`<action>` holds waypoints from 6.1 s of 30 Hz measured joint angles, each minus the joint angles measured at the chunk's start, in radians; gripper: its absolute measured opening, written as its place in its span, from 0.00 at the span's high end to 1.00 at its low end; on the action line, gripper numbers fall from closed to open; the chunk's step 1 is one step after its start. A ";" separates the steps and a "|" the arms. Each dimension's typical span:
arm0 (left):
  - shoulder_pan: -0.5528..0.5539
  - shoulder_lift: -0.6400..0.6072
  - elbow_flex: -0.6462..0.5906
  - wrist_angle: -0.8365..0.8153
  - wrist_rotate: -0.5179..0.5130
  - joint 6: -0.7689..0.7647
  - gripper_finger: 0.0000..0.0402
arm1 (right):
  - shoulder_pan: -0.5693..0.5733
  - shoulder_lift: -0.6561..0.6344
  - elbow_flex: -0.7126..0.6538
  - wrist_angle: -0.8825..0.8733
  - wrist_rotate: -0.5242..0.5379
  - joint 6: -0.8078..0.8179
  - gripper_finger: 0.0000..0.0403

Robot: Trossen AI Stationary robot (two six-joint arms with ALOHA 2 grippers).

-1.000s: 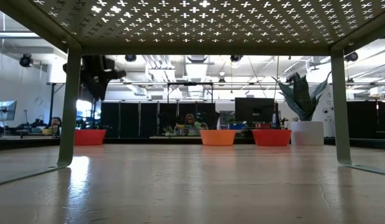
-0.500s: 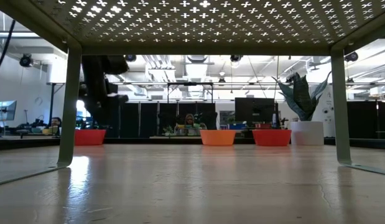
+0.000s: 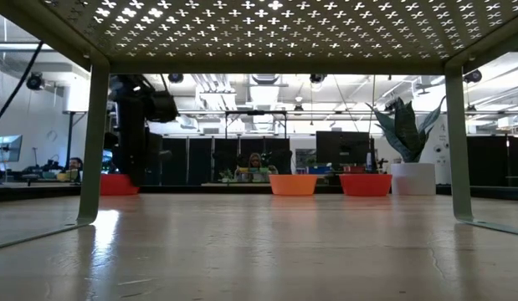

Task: Pick & Place Mini bowls
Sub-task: Stack the left red bowl on the red bowl on the shelf, then stack the red bowl on the red bowl on the shelf

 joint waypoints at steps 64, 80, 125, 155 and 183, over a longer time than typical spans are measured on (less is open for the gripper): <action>-1.174 0.081 0.886 -0.571 0.035 0.272 1.00 | 0.000 0.000 -0.008 -0.001 -0.014 -0.107 0.97; -1.427 0.258 1.221 -0.724 0.094 0.363 1.00 | 0.001 0.000 -0.009 -0.001 -0.442 -0.114 0.97; -1.556 0.443 1.284 -0.513 0.241 0.345 0.92 | 0.001 0.000 -0.009 -0.001 -0.605 -0.158 0.97; -1.520 0.228 1.275 -0.539 -0.124 0.242 0.84 | -0.004 0.000 -0.015 -0.018 -0.445 -0.043 0.97; -1.349 0.086 1.275 -0.628 -0.248 0.176 0.84 | -0.505 0.000 -0.485 -0.062 -0.607 0.072 0.97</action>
